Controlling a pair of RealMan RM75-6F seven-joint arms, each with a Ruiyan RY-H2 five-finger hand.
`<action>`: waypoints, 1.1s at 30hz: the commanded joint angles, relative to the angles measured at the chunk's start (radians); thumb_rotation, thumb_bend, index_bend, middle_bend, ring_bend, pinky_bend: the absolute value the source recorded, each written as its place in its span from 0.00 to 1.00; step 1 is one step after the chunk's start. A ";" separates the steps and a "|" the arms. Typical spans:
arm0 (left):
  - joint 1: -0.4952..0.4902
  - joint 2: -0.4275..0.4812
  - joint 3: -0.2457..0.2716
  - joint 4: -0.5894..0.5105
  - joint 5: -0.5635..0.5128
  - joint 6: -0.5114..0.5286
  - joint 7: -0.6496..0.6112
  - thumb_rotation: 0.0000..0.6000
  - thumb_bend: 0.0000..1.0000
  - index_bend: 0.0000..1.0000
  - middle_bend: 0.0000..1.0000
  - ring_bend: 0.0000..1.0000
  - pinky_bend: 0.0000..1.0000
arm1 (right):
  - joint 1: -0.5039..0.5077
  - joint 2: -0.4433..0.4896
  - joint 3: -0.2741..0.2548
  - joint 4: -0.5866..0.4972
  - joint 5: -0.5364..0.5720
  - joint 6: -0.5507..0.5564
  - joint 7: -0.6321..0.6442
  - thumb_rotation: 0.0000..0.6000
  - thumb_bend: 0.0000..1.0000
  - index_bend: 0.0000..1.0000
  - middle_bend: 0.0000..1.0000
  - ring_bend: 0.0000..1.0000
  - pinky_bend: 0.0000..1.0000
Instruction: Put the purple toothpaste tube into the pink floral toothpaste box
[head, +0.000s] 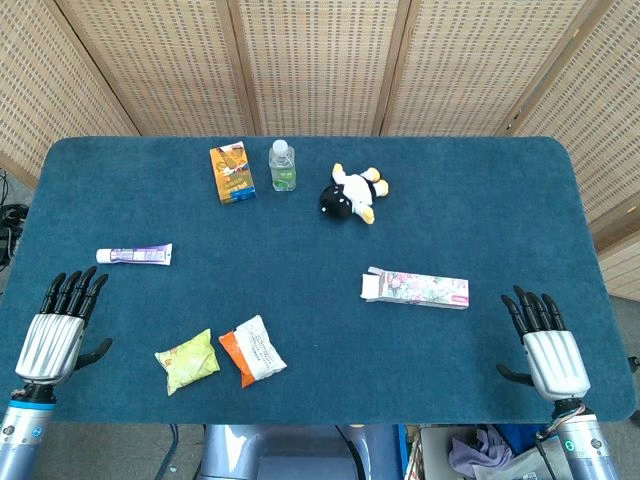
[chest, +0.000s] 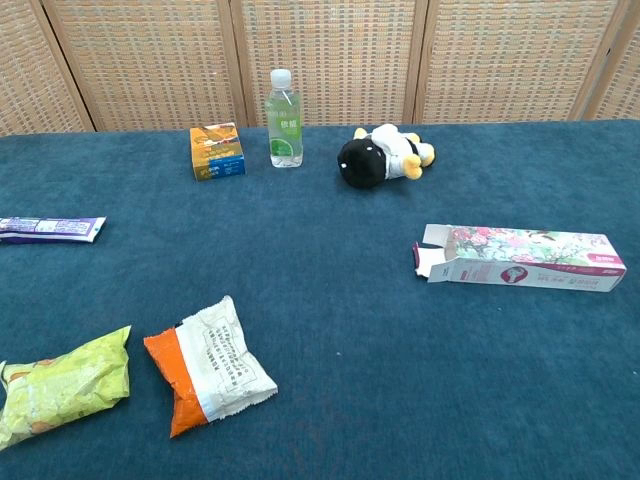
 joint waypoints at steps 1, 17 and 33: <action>0.000 -0.001 0.000 0.000 0.001 -0.001 0.002 1.00 0.23 0.00 0.00 0.00 0.00 | 0.000 0.000 0.000 0.000 0.000 0.000 0.001 1.00 0.00 0.00 0.00 0.00 0.00; -0.003 0.000 -0.005 0.007 -0.010 -0.019 -0.010 1.00 0.23 0.00 0.00 0.00 0.00 | -0.003 0.005 0.001 -0.010 0.000 0.006 -0.004 1.00 0.00 0.00 0.00 0.00 0.00; -0.067 0.008 -0.105 0.066 -0.096 -0.080 -0.063 1.00 0.23 0.04 0.03 0.05 0.14 | -0.004 0.007 0.003 -0.006 0.005 0.004 0.000 1.00 0.00 0.00 0.00 0.00 0.00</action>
